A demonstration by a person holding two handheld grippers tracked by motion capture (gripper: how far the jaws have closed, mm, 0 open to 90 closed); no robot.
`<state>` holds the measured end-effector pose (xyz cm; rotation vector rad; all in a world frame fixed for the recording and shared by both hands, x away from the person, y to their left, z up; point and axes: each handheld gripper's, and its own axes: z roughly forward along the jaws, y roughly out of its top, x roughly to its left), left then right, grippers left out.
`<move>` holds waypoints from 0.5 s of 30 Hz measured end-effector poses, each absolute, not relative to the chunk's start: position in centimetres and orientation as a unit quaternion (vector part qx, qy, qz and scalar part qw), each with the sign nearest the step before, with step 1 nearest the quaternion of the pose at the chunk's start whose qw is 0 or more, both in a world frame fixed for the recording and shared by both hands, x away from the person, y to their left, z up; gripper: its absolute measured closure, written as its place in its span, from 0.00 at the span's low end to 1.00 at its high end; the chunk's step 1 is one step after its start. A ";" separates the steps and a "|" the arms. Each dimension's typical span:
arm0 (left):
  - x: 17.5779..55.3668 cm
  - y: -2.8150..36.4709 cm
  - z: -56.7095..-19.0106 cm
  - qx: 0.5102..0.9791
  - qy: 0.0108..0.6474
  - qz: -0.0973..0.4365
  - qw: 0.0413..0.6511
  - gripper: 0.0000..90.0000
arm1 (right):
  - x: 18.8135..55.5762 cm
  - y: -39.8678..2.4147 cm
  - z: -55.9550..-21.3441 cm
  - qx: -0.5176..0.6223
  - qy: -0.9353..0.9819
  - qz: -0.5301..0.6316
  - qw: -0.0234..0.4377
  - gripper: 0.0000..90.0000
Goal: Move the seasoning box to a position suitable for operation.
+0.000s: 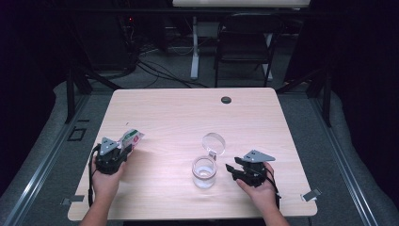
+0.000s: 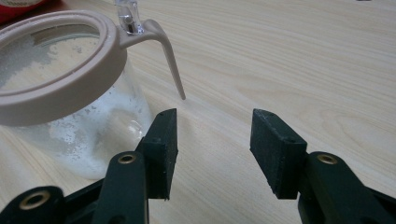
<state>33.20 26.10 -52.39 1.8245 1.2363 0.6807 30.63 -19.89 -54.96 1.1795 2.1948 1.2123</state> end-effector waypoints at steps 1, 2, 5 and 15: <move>33.1 26.3 -52.2 0.721 0.490 0.273 0.408 1.00 | 30.6 -19.9 -55.0 0.418 0.778 0.430 0.185 0.57; 33.0 26.6 -52.0 0.718 0.491 0.274 0.410 1.00 | 30.7 -19.9 -55.0 0.419 0.778 0.431 0.184 0.57; 32.7 27.3 -51.5 0.710 0.493 0.280 0.417 1.00 | 30.7 -19.9 -55.0 0.420 0.777 0.431 0.184 0.57; 32.1 29.2 -50.4 0.688 0.504 0.301 0.426 1.00 | 30.7 -19.8 -55.1 0.422 0.777 0.429 0.184 0.57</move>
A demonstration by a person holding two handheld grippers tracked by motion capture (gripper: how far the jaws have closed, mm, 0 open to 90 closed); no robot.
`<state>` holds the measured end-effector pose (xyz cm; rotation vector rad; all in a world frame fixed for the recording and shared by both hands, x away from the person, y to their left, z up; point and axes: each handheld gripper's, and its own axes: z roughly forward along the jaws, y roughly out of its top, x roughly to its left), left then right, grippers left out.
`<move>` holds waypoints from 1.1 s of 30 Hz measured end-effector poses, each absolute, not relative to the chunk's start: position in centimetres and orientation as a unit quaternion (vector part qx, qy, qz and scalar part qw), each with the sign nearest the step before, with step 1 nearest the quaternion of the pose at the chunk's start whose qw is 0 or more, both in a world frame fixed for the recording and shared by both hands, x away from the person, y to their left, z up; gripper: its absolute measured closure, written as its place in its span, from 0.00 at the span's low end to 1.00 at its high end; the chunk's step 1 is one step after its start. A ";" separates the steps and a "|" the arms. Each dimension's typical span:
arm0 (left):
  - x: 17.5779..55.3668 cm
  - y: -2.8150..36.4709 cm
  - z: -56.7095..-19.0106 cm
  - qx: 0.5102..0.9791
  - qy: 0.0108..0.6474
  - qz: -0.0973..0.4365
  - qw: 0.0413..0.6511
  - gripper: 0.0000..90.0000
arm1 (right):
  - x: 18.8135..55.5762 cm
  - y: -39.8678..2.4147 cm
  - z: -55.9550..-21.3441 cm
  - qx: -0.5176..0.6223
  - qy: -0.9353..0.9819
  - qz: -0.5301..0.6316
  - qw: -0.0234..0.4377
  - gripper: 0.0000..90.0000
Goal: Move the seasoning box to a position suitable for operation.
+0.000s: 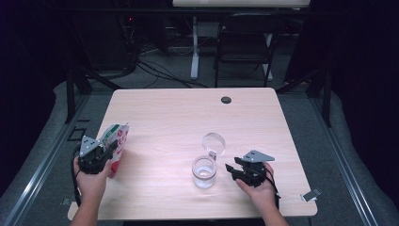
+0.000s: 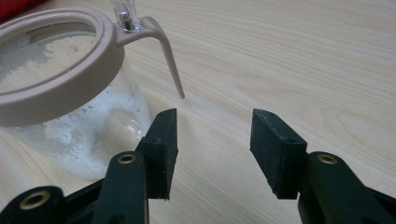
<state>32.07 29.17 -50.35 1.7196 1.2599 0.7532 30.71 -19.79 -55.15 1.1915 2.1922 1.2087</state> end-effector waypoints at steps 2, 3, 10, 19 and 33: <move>32.0 29.4 -50.1 0.685 0.505 0.306 0.426 1.00 | 30.7 -19.8 -55.2 0.424 0.776 0.429 0.185 0.57; 32.1 29.5 -50.0 0.684 0.505 0.310 0.426 1.00 | 30.7 -19.8 -55.2 0.424 0.776 0.429 0.185 0.57; 32.7 30.1 -48.9 0.675 0.515 0.311 0.427 1.00 | 30.5 -20.0 -55.0 0.429 0.767 0.439 0.187 0.57; 34.0 29.5 -45.9 0.699 0.504 0.304 0.407 1.00 | 30.6 -20.6 -54.8 0.439 0.754 0.451 0.190 0.57; 33.5 20.9 -44.6 0.763 0.392 0.241 0.454 1.00 | 30.5 -20.8 -54.7 0.447 0.744 0.459 0.192 0.57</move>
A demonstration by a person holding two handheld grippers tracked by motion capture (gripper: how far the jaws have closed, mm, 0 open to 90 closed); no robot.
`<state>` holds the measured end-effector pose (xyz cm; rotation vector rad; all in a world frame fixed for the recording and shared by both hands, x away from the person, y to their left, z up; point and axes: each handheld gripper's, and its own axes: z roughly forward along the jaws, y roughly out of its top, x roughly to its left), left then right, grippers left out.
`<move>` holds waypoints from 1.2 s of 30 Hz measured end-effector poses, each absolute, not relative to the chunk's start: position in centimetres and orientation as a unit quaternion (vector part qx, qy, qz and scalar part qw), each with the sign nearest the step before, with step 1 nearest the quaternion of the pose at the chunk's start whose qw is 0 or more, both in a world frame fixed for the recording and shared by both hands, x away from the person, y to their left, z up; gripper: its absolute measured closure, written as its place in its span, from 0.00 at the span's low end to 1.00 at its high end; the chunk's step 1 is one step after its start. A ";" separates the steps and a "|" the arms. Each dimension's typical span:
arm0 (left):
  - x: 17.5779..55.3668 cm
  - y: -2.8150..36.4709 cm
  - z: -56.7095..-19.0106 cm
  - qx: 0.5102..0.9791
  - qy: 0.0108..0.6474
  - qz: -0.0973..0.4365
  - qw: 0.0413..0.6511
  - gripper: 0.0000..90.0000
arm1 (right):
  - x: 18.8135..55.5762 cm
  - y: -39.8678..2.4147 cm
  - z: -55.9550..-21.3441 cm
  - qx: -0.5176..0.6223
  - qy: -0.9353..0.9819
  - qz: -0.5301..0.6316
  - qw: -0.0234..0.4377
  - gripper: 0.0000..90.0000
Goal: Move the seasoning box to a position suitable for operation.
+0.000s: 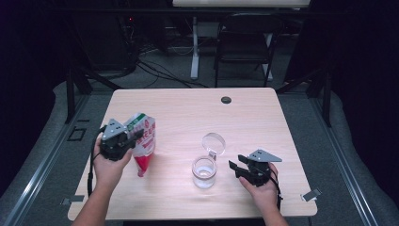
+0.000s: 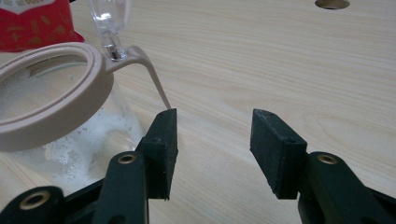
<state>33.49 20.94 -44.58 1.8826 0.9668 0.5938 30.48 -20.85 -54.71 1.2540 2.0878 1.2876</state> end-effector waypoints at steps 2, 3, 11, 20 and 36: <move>33.3 19.3 -44.6 0.777 0.368 0.232 0.455 1.00 | 30.5 -21.0 -54.7 0.450 0.742 0.458 0.193 0.57; 33.2 18.8 -44.6 0.782 0.360 0.231 0.454 1.00 | 30.5 -21.1 -54.7 0.451 0.741 0.458 0.193 0.57; 31.3 15.5 -46.4 0.808 0.298 0.191 0.470 1.00 | 30.2 -21.6 -54.4 0.453 0.729 0.470 0.205 0.57; 28.9 15.3 -48.7 0.816 0.275 0.185 0.474 1.00 | 29.8 -21.8 -53.2 0.425 0.731 0.493 0.204 0.58; 28.8 16.6 -49.4 0.787 0.302 0.169 0.511 1.00 | 28.6 -21.2 -48.5 0.360 0.771 0.499 0.165 0.79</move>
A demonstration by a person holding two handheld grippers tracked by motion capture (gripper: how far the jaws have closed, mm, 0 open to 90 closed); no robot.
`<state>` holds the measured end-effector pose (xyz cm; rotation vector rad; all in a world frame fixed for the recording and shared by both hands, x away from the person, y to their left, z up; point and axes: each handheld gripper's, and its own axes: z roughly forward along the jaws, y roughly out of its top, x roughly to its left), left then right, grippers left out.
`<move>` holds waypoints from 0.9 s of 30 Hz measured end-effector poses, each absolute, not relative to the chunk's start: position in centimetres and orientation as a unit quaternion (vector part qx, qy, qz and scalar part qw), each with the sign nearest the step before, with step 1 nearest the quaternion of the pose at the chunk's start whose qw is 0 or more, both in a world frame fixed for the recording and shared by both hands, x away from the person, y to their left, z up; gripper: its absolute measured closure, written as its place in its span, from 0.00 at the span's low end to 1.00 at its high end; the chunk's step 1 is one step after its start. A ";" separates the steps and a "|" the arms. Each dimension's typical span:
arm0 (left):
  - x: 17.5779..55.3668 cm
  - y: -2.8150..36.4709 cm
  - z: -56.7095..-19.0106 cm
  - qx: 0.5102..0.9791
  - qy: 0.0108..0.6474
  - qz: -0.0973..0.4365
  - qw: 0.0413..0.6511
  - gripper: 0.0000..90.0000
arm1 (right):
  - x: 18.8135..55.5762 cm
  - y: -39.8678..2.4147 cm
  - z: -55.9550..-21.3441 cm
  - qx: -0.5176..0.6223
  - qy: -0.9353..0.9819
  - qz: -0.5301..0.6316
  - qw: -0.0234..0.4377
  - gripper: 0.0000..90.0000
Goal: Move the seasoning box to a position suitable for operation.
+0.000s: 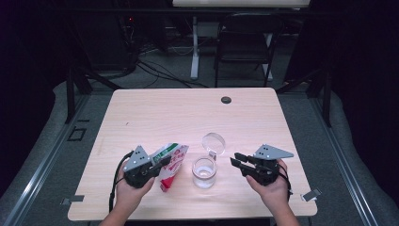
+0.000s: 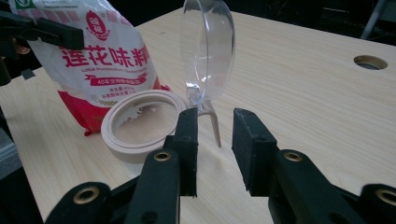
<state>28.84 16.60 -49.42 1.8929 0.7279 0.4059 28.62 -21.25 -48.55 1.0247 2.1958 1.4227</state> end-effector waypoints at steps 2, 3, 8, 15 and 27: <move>28.8 16.5 -49.4 0.788 0.300 0.171 0.510 1.00 | 28.6 -21.2 -47.9 0.354 0.773 0.500 0.166 0.78; 28.8 16.4 -49.4 0.788 0.300 0.170 0.510 1.00 | 28.5 -21.2 -47.5 0.349 0.773 0.503 0.166 0.78; 28.9 16.1 -49.4 0.790 0.297 0.168 0.509 1.00 | 28.1 -20.1 -45.8 0.316 0.777 0.519 0.165 0.76; 28.8 15.5 -49.6 0.792 0.294 0.164 0.509 1.00 | 28.2 -17.0 -44.8 0.266 0.795 0.520 0.161 0.72; 29.0 15.0 -49.6 0.794 0.291 0.163 0.508 1.00 | 29.7 -12.8 -44.1 0.225 0.808 0.526 0.144 0.68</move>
